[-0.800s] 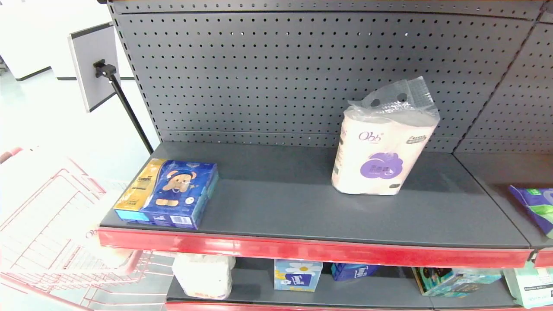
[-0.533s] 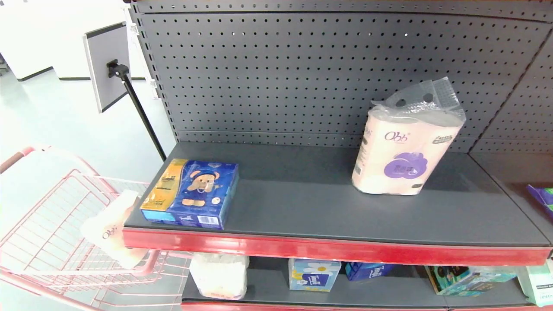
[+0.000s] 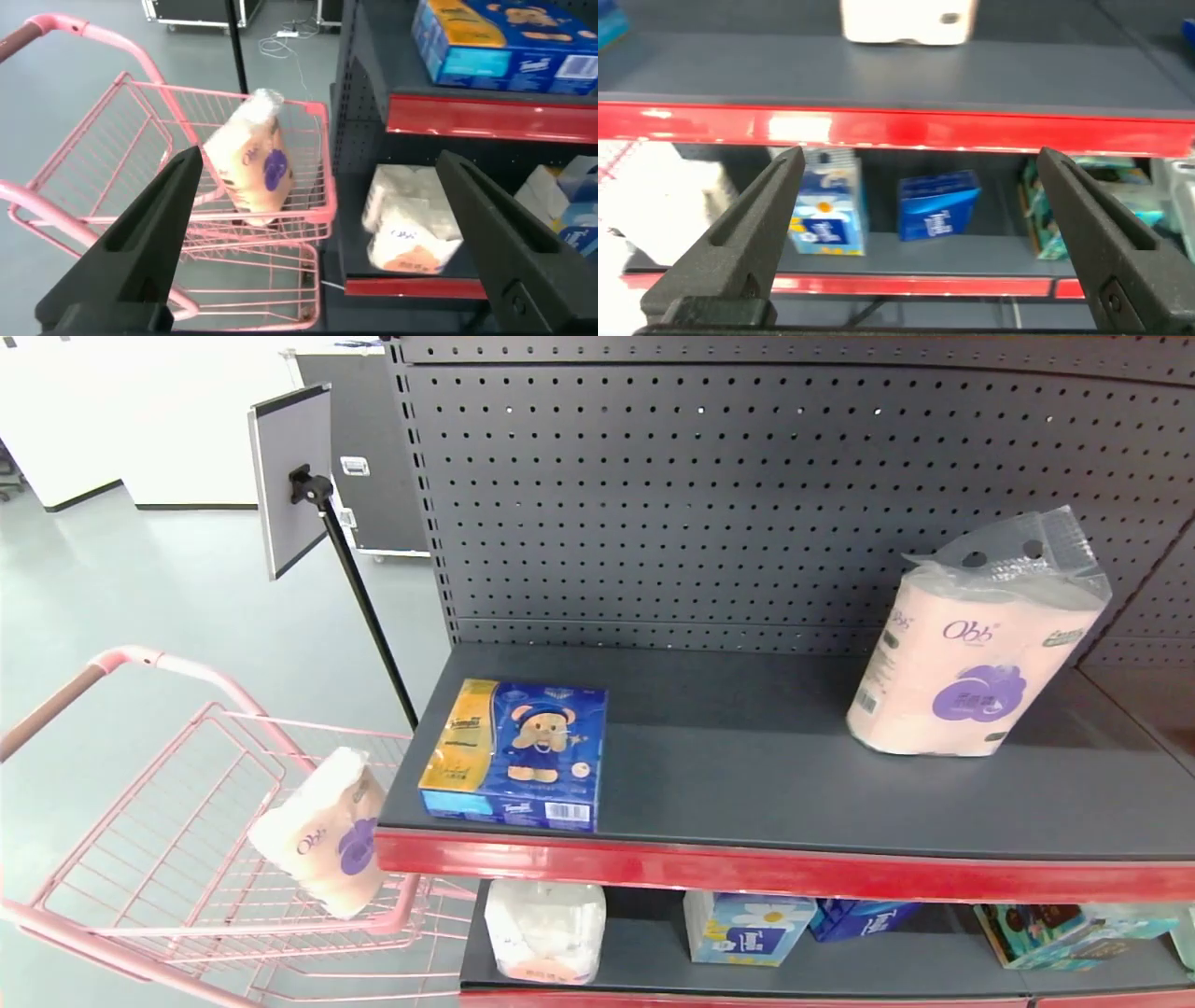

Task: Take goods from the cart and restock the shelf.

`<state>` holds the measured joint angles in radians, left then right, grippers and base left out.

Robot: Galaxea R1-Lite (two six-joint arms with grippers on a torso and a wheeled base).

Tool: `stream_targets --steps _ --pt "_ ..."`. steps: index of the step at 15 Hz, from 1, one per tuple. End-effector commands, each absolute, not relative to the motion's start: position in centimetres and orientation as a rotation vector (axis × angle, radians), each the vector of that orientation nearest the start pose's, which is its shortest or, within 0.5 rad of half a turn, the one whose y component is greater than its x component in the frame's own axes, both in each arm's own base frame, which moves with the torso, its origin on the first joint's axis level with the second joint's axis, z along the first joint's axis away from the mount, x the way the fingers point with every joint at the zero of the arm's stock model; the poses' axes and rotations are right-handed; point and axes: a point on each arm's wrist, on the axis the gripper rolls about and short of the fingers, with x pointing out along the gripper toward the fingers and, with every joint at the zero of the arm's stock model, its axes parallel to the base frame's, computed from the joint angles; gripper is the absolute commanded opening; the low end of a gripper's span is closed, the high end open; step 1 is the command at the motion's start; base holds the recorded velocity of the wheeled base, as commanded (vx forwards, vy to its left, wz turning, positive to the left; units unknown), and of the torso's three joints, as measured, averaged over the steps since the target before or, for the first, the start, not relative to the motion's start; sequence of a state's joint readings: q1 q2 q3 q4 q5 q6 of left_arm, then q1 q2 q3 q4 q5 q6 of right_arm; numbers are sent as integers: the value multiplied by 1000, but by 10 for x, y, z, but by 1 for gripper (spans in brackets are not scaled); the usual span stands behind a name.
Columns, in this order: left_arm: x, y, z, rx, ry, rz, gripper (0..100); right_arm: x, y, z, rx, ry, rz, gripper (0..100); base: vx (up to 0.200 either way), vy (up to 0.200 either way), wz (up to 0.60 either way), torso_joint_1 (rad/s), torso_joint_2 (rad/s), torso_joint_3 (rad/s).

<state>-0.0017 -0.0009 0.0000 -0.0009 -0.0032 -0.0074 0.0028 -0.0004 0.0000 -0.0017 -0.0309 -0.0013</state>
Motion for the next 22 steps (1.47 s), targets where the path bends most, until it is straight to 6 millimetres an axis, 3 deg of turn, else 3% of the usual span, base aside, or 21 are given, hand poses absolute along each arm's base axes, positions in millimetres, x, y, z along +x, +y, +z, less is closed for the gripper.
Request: stream_targets --steps 1,20,22 --pt "-23 0 76 -8 -2 -5 100 -23 -1 76 -2 -2 -28 100 0 200 0 2 2 -2" --pt "-23 0 76 -8 -2 -6 100 -23 -1 76 -2 -2 -28 100 0 200 0 2 4 3" --pt "-23 0 76 -8 -2 -5 100 -23 -1 76 -2 -2 -28 100 0 0 0 0 0 0"
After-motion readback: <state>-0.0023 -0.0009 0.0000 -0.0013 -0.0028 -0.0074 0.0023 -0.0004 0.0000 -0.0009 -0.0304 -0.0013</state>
